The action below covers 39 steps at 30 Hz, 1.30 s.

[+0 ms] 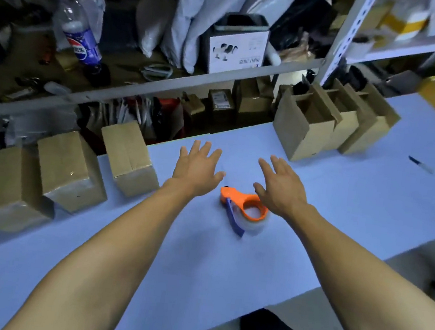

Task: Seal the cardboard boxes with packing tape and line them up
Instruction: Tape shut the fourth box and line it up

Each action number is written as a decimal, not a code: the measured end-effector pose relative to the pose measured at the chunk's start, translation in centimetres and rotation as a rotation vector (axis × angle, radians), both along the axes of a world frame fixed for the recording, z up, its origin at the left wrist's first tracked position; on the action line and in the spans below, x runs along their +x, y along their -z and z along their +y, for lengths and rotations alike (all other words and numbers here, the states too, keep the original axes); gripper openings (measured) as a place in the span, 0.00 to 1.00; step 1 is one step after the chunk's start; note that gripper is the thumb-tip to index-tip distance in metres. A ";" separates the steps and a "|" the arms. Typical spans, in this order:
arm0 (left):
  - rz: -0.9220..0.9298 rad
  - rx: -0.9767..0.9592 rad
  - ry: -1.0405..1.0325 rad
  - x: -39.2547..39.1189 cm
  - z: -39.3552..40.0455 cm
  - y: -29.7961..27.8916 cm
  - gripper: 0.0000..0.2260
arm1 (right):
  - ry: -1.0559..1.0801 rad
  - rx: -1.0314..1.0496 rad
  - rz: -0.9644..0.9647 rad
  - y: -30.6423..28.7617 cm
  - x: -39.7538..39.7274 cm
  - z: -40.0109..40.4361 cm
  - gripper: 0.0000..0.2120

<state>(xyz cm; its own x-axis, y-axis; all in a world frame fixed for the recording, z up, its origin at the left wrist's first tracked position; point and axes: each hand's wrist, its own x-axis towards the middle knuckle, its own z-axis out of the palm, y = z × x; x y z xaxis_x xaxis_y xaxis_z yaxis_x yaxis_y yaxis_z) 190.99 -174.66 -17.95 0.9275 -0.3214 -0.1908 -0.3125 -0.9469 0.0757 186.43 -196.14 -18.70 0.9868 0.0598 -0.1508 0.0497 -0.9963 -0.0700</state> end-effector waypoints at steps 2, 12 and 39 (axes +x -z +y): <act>-0.016 0.007 0.036 -0.1 -2.3 -0.4 0.29 | 0.037 0.011 -0.020 -0.1 -0.2 -2.0 0.32; -0.030 0.019 0.057 2.7 -14.8 -0.4 0.28 | 0.090 0.081 -0.049 -0.5 3.3 -14.8 0.30; 0.218 -0.422 -0.305 17.5 -31.6 5.4 0.30 | 0.065 0.427 -0.046 3.9 21.0 -25.1 0.33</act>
<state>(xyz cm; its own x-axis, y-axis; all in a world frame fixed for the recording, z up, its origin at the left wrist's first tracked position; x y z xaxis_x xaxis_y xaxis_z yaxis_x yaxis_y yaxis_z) 208.45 -206.26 -23.39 0.9439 -0.1353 -0.3012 0.0355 -0.8653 0.5000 207.47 -221.20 -22.61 0.9956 0.0450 -0.0823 0.0004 -0.8795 -0.4758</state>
